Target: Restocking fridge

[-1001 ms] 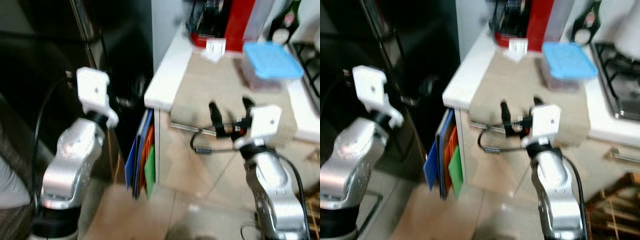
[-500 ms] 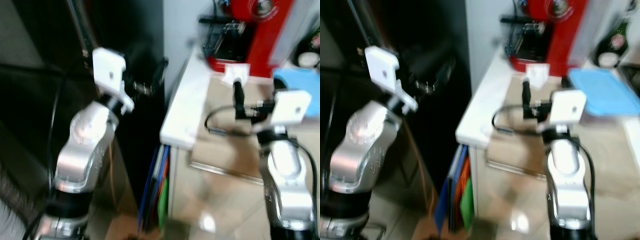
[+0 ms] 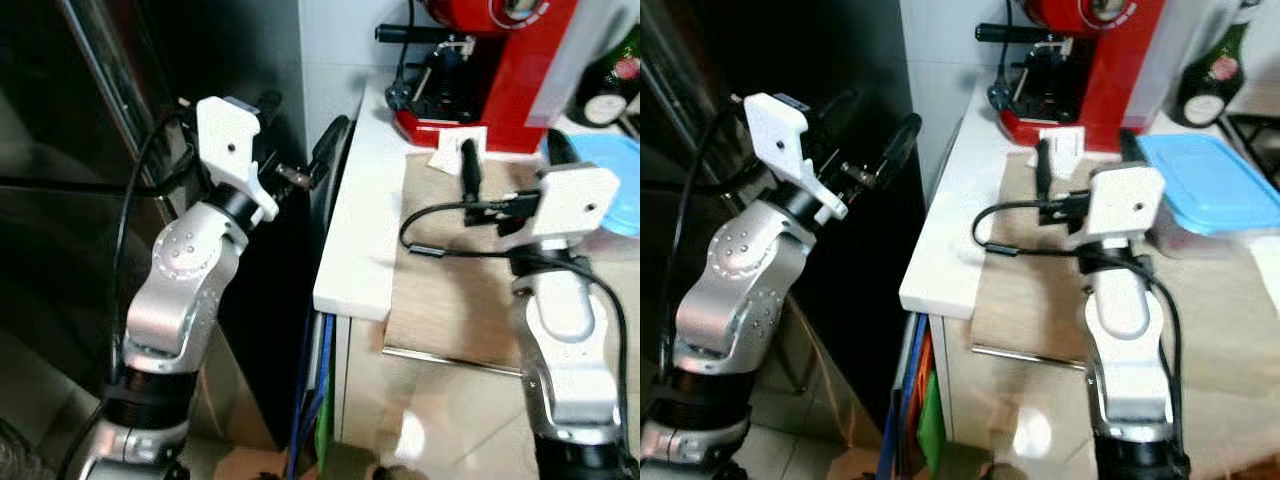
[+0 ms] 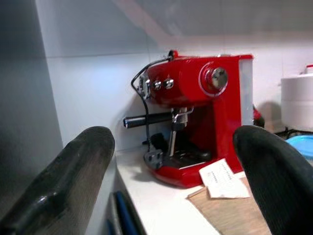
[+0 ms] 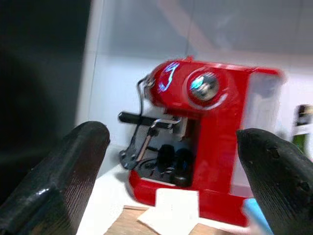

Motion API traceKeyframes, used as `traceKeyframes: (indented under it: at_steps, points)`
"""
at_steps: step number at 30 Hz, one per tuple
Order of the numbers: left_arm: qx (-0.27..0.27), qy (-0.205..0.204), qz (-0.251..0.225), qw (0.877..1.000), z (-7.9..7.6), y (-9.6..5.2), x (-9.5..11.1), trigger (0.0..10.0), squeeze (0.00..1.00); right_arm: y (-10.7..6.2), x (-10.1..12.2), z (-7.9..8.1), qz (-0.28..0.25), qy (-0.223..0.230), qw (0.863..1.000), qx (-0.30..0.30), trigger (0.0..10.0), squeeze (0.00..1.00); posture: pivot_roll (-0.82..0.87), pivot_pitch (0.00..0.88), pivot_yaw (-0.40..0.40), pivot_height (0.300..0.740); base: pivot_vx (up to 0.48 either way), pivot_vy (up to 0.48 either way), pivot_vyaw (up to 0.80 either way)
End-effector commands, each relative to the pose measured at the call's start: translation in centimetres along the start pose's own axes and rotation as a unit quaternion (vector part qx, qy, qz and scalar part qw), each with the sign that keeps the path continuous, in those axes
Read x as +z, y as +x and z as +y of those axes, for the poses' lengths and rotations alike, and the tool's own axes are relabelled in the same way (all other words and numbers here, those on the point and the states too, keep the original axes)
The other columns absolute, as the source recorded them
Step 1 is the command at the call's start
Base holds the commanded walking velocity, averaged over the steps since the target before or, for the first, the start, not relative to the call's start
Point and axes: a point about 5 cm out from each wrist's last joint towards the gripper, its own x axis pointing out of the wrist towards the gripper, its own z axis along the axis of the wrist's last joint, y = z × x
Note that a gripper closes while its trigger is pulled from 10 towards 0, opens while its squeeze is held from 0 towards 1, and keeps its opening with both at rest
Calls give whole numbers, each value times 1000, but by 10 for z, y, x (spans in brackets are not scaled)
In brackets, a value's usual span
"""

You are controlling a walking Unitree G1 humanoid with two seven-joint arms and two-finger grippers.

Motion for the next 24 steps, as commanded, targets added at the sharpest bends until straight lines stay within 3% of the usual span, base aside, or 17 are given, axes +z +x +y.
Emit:
traceKeyframes:
  at_steps: [1,5,9,10,12,14,15,17,20,23,24]
  points:
    - [0,-6,-3,1000,1,3,0,10000,0,2,2,-4,-8,-11,1000,-5,10000,0,-132,0,76,740,0,0,-656]
    - [4,-10,0,1000,2,3,-1,10000,0,3,1,-4,-10,-12,1000,-4,10000,0,-132,0,77,740,0,0,-652]
    - [70,-37,27,997,13,3,-13,10000,0,3,-3,-3,-5,-13,1000,-1,10000,0,-134,0,80,740,0,0,-603]
    - [142,-89,43,985,28,-7,-24,10000,0,0,-6,-4,0,-8,1000,-7,10000,0,-138,0,84,740,0,0,0]
    - [183,-93,71,976,38,-23,-35,10000,0,-4,-10,-7,11,4,1000,-19,10000,0,-139,0,84,740,0,0,0]
    - [187,-79,81,976,40,-30,-39,10000,0,-8,-13,-10,19,10,999,-24,10000,0,-136,0,81,740,0,0,0]
    - [154,-28,97,983,32,-49,-42,10000,0,-21,-20,-13,44,26,998,-35,10000,0,-132,0,78,740,0,0,0]
    - [131,-9,103,986,23,-61,-42,10000,0,-34,-26,-11,66,29,997,-26,10000,0,-128,0,74,740,0,0,0]
    - [139,-21,98,985,20,-62,-42,10000,0,-36,-28,-8,70,28,997,-19,10000,0,-124,0,70,740,0,0,0]
    - [150,-32,81,985,19,-53,-38,10000,0,-28,-24,-6,54,21,998,-10,10000,0,-121,0,64,740,0,0,0]
    - [147,-34,72,986,18,-42,-35,10000,0,-19,-19,-4,34,16,999,-6,10000,0,-121,0,63,740,0,0,0]
